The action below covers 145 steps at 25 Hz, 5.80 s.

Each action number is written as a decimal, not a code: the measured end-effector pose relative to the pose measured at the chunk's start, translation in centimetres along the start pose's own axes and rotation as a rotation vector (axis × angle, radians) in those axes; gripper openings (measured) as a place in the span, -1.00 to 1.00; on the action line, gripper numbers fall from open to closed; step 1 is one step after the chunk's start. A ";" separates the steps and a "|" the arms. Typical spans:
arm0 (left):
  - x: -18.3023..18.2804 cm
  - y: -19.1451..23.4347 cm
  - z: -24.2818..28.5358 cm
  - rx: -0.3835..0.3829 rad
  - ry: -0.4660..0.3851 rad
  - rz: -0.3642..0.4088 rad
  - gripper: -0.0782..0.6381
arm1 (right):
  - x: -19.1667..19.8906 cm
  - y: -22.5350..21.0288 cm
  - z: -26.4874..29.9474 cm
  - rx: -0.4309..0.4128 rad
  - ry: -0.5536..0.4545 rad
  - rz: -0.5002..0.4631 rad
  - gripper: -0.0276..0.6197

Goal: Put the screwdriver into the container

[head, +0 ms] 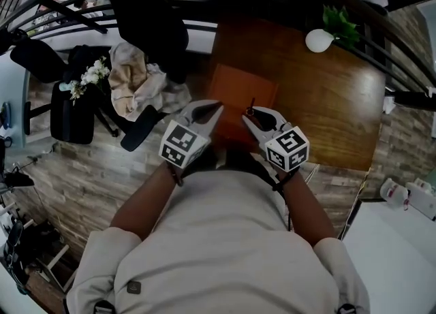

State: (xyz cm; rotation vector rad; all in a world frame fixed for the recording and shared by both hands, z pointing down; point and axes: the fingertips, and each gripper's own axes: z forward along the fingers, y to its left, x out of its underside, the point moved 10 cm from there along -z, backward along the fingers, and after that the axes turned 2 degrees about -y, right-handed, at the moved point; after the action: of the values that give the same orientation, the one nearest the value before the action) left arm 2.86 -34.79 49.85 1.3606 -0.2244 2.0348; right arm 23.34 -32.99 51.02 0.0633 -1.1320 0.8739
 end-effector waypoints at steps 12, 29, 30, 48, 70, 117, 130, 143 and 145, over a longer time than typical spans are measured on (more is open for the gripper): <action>4.5 2.1 1.8 -0.026 0.089 -0.041 -0.77 | 3.8 -1.2 3.5 -0.019 0.133 -0.006 -0.64; 10.4 2.4 3.9 0.004 0.226 -0.053 -0.77 | 9.6 -2.5 7.0 0.019 0.361 -0.064 -0.64; 10.6 2.4 4.0 0.005 0.231 -0.054 -0.77 | 9.8 -2.7 7.3 0.020 0.372 -0.068 -0.64; 13.4 2.6 5.2 0.011 0.297 -0.079 -0.77 | 13.5 -3.4 10.6 0.024 0.596 -0.178 -0.64; 14.2 3.8 4.3 -0.004 0.298 -0.129 -0.77 | 15.0 -3.7 13.7 0.039 0.682 -0.193 -0.66; 10.5 2.8 1.2 0.004 0.236 -0.053 -0.77 | 12.3 -1.3 11.4 0.124 0.573 -0.178 -0.54; 7.2 1.3 -2.5 0.043 0.167 -0.014 -0.77 | 7.8 2.1 6.9 0.202 0.376 -0.147 -0.84; 3.4 0.0 -5.5 0.097 0.092 0.067 -0.77 | 3.3 6.2 1.5 0.345 0.144 -0.218 -0.89; 3.0 0.0 -5.7 0.105 0.083 0.077 -0.77 | 3.1 6.6 0.9 0.363 0.140 -0.217 -0.89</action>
State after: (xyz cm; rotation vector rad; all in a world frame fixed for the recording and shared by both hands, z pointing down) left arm -2.15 -30.73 49.98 1.3459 -0.1364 2.1887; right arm 18.84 -27.16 51.46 0.4107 -0.8087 0.8653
